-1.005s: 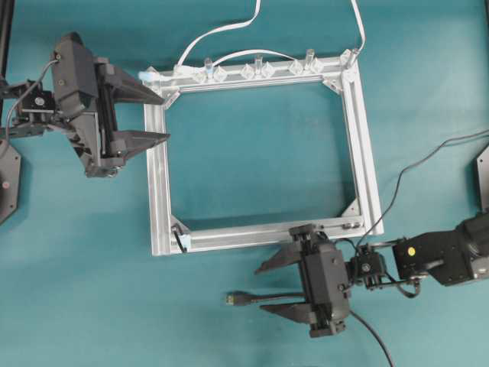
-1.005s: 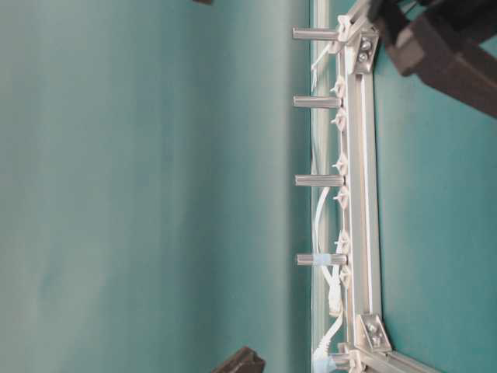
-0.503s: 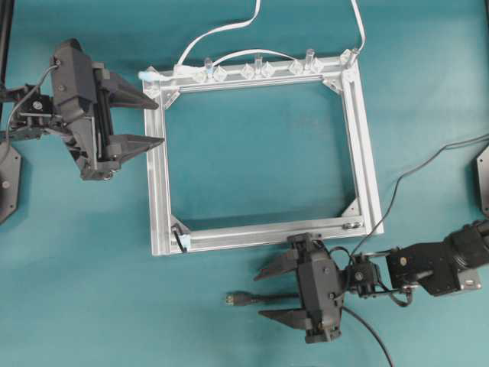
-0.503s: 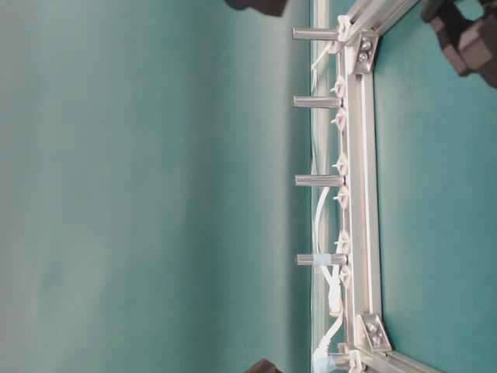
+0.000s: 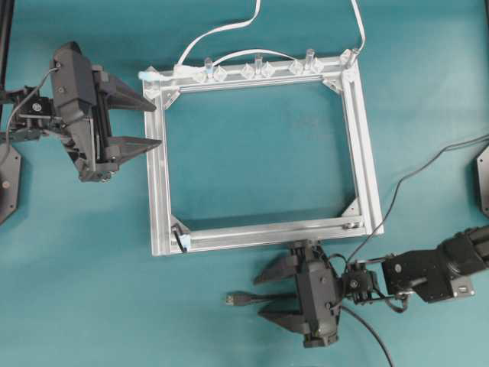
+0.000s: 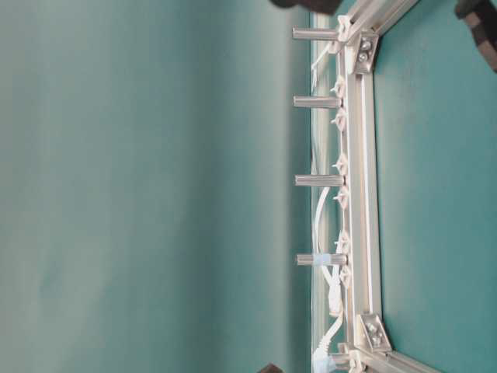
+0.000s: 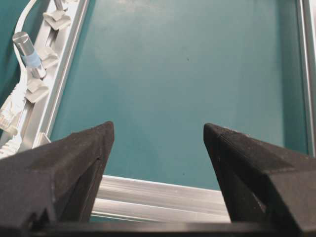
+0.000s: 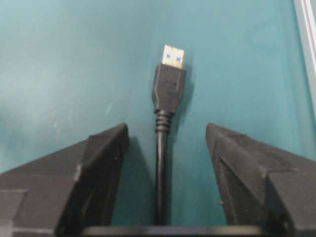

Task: Insert the wire through the string loop located on the left side.
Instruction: 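Lower the right gripper and close it on the USB cable near the plug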

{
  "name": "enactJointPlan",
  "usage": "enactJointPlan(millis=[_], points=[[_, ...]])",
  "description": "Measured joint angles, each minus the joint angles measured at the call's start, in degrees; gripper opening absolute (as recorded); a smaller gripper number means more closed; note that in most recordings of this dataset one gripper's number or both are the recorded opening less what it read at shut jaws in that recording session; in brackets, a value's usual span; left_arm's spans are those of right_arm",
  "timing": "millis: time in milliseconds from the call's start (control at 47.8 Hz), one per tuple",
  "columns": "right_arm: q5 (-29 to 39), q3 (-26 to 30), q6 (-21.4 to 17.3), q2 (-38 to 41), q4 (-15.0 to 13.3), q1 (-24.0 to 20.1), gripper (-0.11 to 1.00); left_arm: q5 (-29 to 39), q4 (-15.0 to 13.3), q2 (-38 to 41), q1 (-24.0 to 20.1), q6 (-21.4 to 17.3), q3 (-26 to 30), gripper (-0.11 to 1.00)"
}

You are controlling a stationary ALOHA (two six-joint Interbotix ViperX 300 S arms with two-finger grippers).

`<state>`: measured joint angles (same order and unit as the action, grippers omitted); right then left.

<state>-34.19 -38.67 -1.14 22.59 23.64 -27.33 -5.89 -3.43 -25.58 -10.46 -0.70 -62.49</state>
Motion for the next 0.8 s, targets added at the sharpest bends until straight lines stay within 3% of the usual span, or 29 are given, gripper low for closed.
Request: enactJointPlan(millis=[377,440,607,796], points=[[1.0,0.4,-0.1,0.0,1.8,-0.1,0.58,0.0,0.1,-0.2,0.0,0.0,0.1,0.80],[1.1,0.5,0.1,0.1,1.8,-0.2,0.51,0.0,0.0,-0.2,0.0,0.0,0.0,0.80],[3.0,1.1,0.5,0.1,1.9,-0.9,0.12,0.0,0.0,-0.2,0.0,0.0,0.0,0.80],[8.3,2.5,0.5,-0.4,2.1,-0.8,0.10,0.0,0.1,-0.2,0.0,0.0,-0.1,0.80]])
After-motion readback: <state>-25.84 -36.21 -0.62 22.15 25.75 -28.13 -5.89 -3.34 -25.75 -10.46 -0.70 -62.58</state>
